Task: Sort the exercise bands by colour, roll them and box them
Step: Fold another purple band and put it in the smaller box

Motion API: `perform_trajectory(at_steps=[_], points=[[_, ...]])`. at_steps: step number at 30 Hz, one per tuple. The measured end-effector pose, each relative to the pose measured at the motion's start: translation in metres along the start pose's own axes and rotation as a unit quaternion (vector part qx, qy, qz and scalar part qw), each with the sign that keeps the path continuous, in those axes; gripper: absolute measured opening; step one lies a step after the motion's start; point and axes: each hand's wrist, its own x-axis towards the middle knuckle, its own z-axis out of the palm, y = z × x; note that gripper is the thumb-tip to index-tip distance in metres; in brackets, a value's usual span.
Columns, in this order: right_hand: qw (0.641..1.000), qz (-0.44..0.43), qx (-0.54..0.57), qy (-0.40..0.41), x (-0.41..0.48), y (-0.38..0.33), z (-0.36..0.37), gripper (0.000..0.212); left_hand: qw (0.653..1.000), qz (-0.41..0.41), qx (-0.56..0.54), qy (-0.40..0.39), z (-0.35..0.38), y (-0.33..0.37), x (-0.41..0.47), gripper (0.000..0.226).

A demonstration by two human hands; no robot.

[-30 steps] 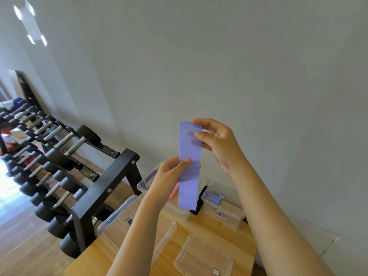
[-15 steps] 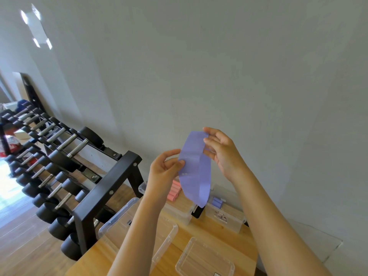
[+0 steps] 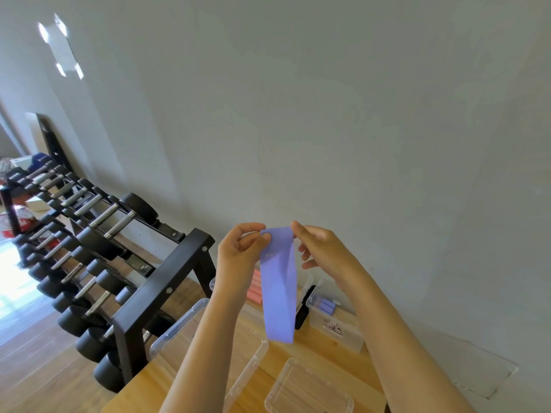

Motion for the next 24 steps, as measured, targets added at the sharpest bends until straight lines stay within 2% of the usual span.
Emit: perform_trajectory(at_steps=[3, 7, 12, 15, 20, 24], points=[[0.997, -0.077, -0.022, 0.019, 0.001, 0.0, 0.0, 0.018, 1.0, 0.013, 0.011, 0.004, 0.001, 0.002, -0.002, 0.009], [0.99, -0.136, -0.018, 0.02, 0.002, -0.004, 0.002, 0.004, 1.0, 0.017, 0.016, -0.004, 0.002, 0.003, -0.002, 0.006], [0.989, -0.143, 0.016, 0.043, 0.007, -0.009, 0.005, 0.01, 1.0, 0.005, 0.015, -0.01, -0.002, 0.003, 0.001, 0.011], [0.99, -0.134, 0.039, 0.028, 0.011, -0.012, 0.004, 0.007, 0.998, 0.006, 0.048, -0.035, -0.004, 0.003, 0.004, 0.02], [0.989, -0.132, 0.051, 0.041, 0.013, -0.015, 0.004, 0.006, 0.993, -0.011, 0.072, -0.091, 0.001, 0.005, 0.006, 0.02], [0.986, -0.137, 0.065, 0.064, 0.013, -0.022, 0.0, 0.009, 0.989, -0.009, 0.086, -0.121, 0.014, 0.004, 0.009, 0.038]])
